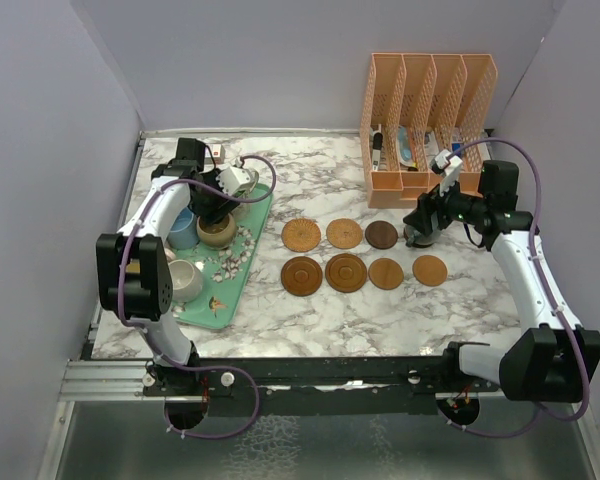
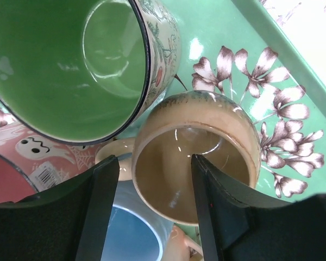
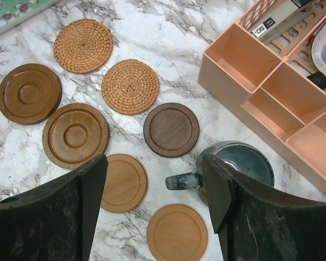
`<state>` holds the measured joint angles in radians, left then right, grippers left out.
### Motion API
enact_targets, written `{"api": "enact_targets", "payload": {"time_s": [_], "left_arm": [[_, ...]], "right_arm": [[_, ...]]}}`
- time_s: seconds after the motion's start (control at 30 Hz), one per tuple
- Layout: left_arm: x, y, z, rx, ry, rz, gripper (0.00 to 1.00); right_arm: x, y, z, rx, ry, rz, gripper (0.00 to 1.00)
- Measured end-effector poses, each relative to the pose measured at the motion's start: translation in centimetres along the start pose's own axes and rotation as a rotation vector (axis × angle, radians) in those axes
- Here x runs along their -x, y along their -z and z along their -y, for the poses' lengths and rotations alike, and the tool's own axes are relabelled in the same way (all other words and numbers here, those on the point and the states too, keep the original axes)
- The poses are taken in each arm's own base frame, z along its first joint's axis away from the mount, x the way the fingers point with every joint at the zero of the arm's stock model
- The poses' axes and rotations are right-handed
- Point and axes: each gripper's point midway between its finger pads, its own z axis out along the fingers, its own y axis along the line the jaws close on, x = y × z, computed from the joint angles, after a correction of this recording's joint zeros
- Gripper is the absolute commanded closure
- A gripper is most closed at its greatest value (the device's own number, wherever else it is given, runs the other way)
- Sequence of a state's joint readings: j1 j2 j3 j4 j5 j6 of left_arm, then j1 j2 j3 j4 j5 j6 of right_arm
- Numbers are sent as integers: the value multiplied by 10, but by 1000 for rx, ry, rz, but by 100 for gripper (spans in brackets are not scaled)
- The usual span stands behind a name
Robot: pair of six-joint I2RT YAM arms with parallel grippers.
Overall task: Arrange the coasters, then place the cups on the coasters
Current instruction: Pick up the cup from the tray.
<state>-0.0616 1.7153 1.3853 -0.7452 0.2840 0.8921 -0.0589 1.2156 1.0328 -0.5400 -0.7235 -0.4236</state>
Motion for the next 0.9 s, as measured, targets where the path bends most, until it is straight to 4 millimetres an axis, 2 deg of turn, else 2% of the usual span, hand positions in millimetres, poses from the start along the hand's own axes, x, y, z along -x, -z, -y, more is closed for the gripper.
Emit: {"api": "enact_targets", "payload": {"time_s": [0.23, 0.57, 0.77, 0.9], "left_arm": [[-9, -10, 1, -27, -1, -22, 49], [-6, -11, 6, -49, 13, 1, 53], [-5, -7, 17, -71, 54, 17, 53], [-10, 0, 32, -98, 94, 6, 53]], "right_arm": [[-3, -2, 1, 3, -7, -7, 29], [-6, -5, 2, 8, -16, -16, 29], [-8, -6, 2, 10, -22, -22, 29], [-9, -6, 2, 12, -25, -25, 29]]}}
